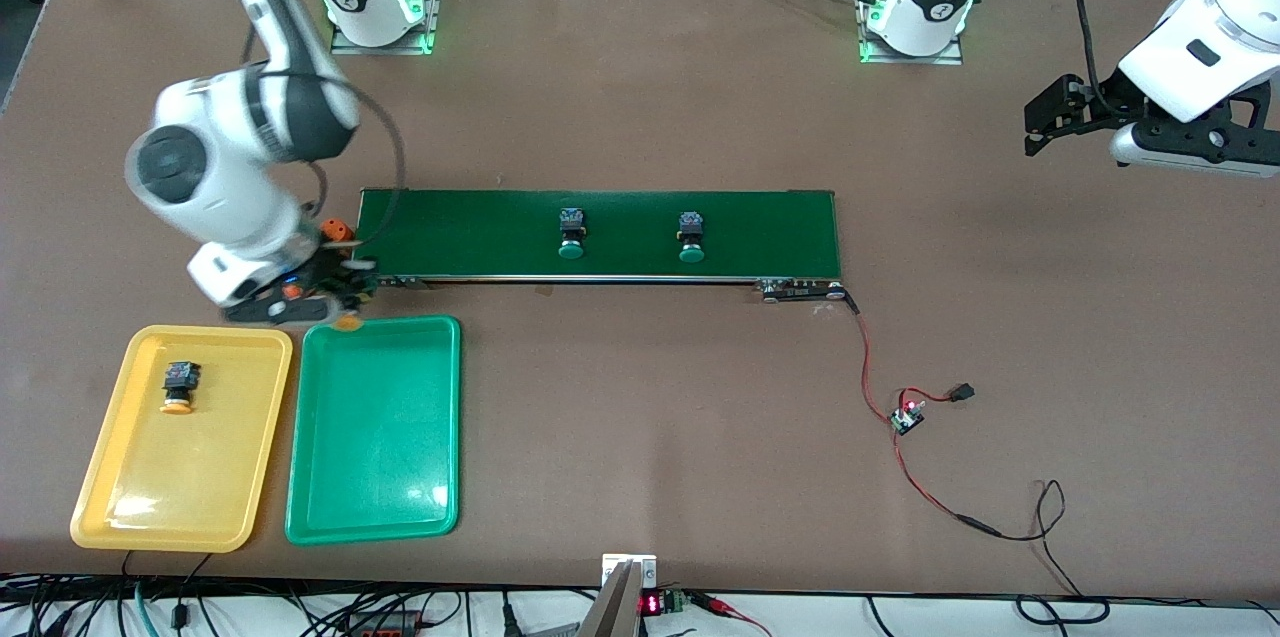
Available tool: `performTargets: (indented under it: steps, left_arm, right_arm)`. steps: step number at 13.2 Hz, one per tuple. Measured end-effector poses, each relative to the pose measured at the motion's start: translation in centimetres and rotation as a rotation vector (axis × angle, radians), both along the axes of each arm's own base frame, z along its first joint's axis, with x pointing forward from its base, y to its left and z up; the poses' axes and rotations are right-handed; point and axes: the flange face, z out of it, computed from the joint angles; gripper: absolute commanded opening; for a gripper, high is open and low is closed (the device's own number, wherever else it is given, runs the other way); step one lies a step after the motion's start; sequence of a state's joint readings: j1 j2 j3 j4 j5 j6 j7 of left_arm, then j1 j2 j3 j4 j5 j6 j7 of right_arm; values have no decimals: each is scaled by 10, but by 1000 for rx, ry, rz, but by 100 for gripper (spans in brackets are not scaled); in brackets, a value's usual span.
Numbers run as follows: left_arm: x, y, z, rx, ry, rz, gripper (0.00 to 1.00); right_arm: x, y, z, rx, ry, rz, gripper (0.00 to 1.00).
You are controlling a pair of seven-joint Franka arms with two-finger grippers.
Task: Sort buttons by color to trays
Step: 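Carry the yellow button into the yellow tray and open the right gripper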
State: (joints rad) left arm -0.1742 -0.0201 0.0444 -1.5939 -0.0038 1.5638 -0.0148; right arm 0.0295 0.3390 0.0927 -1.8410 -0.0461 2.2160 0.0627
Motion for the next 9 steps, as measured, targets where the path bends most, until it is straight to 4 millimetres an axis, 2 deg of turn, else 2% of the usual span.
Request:
performTargets:
  steps: [1, 2, 3, 5, 7, 9]
  left_arm:
    - [1, 0, -1, 0, 1, 0, 100]
    - [2, 0, -1, 1, 2, 0, 100]
    - [2, -1, -2, 1, 3, -1, 100]
    - [3, -1, -2, 1, 4, -1, 100]
    - [3, -1, -2, 1, 6, -1, 100]
    - [2, -1, -2, 2, 12, -1, 100]
  right_arm:
    - [12, -38, -17, -10, 14, 23, 5]
    - [22, -68, -37, -18, 28, 29, 5]
    - [30, -89, -57, -24, 32, 33, 6]
    - [43, -117, -92, -57, -2, 70, 7]
    - [48, -142, -124, -79, -41, 101, 7]
    - [48, -161, -141, -86, -46, 124, 9]
